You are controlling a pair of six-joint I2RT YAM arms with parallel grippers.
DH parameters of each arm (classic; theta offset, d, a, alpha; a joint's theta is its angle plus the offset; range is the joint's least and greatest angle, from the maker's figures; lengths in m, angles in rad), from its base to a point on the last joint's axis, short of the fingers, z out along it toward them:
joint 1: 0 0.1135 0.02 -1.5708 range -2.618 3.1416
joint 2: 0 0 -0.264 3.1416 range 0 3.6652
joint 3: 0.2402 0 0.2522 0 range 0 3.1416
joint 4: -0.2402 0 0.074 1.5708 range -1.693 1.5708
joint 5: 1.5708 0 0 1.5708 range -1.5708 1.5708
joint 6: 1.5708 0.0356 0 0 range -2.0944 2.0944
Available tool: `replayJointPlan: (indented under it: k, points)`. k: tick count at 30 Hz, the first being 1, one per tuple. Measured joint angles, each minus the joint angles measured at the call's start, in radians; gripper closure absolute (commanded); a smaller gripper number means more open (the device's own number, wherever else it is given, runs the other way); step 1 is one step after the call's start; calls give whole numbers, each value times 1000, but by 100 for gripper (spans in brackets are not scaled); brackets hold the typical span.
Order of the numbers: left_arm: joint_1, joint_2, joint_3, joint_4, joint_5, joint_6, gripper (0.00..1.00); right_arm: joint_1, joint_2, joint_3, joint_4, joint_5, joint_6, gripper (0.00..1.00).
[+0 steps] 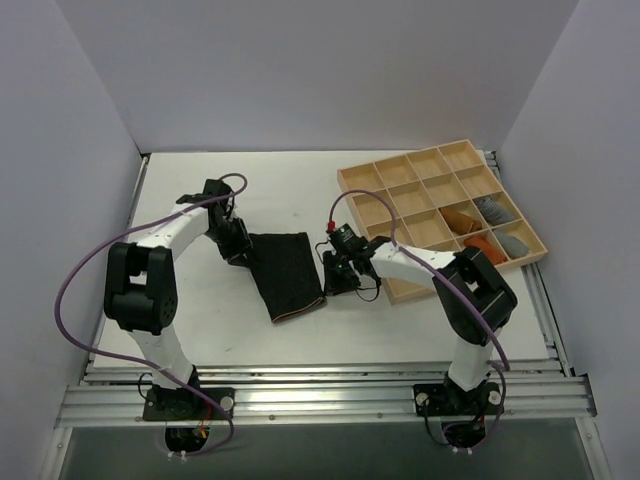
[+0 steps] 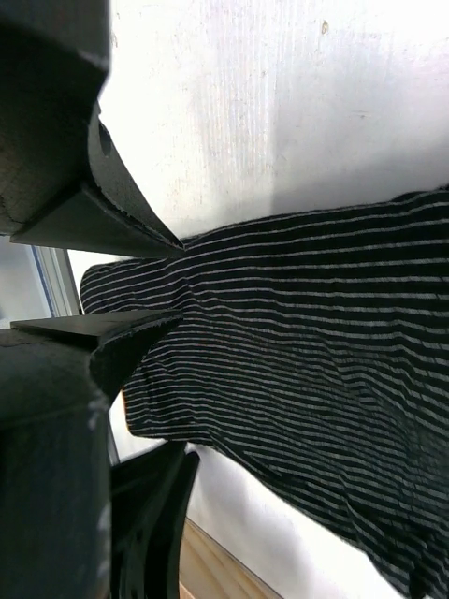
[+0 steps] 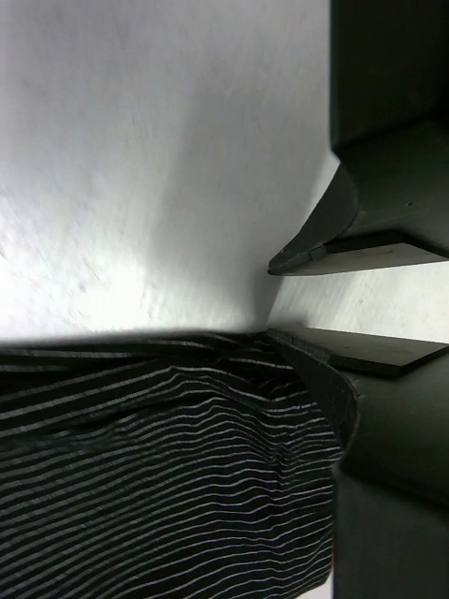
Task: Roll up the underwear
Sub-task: Fold the underwear
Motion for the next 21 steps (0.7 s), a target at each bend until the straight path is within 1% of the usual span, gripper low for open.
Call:
replayJointPlan:
  k: [6,12,18,21]
  points:
    - [-8,-47,-2,-8,-2,-2,63,89,-6,-31,54,0,51,76]
    - [-45,-186,-134,-2,6,-36,64,176,-26,-48,50,0,87,78]
    - [-82,-275,-279,10,37,-102,70,175,-125,-58,-39,21,97,79]
    - [-88,-293,-320,10,40,-127,73,177,-144,0,-64,30,97,80]
